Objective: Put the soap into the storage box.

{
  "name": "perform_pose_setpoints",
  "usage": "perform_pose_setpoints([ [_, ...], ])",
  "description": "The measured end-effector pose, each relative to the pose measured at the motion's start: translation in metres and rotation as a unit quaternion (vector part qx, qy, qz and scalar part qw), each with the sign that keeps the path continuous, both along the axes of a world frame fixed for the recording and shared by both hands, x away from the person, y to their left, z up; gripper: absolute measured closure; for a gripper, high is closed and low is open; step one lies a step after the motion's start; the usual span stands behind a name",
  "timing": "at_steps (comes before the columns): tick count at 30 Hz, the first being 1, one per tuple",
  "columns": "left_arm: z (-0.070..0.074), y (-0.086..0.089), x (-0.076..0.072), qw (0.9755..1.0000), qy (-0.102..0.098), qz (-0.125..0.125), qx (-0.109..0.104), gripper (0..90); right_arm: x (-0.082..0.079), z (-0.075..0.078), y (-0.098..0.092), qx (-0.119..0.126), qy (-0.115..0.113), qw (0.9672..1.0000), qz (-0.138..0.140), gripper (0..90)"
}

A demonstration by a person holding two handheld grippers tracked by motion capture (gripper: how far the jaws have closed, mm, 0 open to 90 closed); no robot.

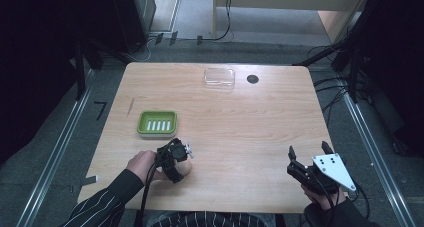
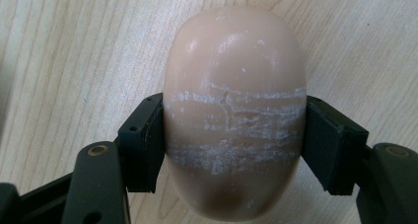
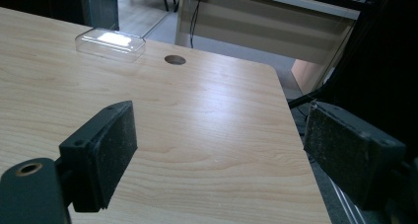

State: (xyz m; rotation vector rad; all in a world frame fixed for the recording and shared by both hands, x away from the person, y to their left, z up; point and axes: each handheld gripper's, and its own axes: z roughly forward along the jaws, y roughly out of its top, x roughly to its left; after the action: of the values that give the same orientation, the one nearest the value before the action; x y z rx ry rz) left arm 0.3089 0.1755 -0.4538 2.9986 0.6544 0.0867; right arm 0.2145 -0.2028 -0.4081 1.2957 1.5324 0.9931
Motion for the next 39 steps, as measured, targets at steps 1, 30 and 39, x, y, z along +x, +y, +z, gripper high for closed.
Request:
perform_pose_setpoints([
  [1, 0.0, 0.0, 0.0, 1.0, -0.002, -0.004, 0.002, 33.6, 0.0, 0.0, 0.0, -0.001, 0.0, 1.0, 0.0, 13.6],
  [30, 0.022, 0.02, 0.003, 0.9993, -0.022, -0.03, -0.007, 33.7, 0.0, 0.0, 0.0, -0.002, 0.0, 1.0, 0.003, 13.6],
  [39, 0.026, 0.027, 0.01, 0.9992, -0.025, -0.031, -0.008, 33.7, 0.0, 0.0, 0.0, -0.003, 0.001, 1.0, 0.002, 13.6],
])
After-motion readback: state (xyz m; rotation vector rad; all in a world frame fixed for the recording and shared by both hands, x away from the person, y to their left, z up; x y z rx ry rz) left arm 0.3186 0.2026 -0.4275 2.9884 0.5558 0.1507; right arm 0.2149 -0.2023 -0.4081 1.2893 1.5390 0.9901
